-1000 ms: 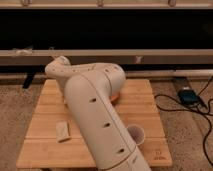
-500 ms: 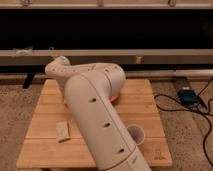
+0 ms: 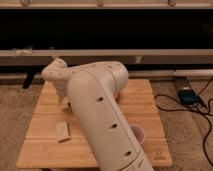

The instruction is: Wipe the white sponge on the table

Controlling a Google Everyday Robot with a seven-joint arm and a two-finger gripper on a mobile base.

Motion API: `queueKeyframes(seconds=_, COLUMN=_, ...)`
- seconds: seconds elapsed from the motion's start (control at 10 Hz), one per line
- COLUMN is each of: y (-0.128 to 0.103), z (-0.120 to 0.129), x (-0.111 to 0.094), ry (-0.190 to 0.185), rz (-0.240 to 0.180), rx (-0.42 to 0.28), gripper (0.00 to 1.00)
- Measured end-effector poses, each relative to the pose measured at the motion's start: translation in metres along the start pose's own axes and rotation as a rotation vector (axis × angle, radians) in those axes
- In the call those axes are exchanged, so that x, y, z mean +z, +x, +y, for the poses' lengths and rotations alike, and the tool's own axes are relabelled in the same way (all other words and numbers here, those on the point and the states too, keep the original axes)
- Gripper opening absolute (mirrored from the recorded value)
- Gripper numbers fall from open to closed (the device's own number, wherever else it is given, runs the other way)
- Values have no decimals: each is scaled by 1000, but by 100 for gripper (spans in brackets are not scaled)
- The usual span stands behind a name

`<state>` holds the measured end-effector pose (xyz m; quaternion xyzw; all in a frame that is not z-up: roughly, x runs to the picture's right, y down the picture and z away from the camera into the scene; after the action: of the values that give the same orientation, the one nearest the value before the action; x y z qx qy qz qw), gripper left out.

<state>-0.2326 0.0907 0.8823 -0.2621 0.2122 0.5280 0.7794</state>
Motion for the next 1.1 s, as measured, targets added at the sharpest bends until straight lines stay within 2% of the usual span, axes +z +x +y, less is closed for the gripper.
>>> queueKeyframes(seconds=0.5, y=92, z=80, x=4, ry=-39, rz=11, rx=-103, gripper=80)
queueKeyframes(seconds=0.8, y=138, z=79, x=20, ry=-52, rz=30, rx=-109, gripper=80)
queueKeyframes(seconds=0.9, y=146, z=72, x=25, ry=-57, rz=37, rx=-95, gripper=80)
queueKeyframes(seconds=1.1, y=149, z=61, x=30, ry=-63, rz=41, rx=-69, gripper=80)
